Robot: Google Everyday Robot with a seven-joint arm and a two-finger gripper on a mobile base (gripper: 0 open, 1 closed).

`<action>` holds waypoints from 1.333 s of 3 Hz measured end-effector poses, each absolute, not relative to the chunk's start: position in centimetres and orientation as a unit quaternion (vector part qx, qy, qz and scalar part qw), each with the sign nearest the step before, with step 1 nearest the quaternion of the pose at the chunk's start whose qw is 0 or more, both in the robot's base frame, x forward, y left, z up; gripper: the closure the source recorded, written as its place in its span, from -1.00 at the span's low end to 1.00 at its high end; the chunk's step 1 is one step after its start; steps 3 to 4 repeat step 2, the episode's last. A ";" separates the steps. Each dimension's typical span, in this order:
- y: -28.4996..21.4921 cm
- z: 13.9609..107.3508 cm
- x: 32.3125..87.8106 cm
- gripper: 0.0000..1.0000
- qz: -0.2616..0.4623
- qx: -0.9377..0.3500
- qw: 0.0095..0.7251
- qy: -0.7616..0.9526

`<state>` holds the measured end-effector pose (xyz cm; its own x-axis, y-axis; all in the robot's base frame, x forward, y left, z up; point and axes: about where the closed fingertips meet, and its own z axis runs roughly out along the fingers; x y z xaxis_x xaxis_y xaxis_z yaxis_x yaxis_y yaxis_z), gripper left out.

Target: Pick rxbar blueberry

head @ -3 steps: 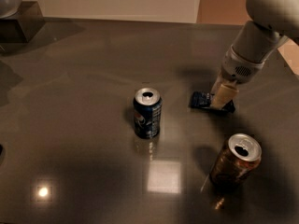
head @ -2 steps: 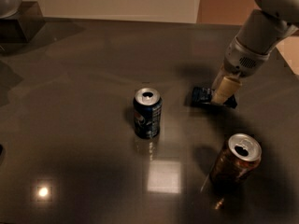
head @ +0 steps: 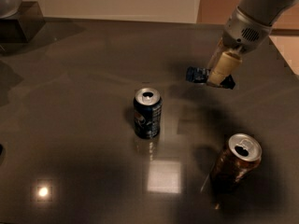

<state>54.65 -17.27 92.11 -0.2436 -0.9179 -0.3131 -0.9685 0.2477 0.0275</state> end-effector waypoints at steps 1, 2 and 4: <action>-16.6 94.0 54.5 1.00 0.095 -0.609 0.129 0.777; -16.3 94.1 55.3 1.00 0.091 -0.607 0.142 0.777; -16.3 94.1 55.3 1.00 0.091 -0.607 0.142 0.777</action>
Offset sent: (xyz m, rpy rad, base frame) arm -0.0008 0.0057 0.0165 -0.0047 -0.0311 0.0063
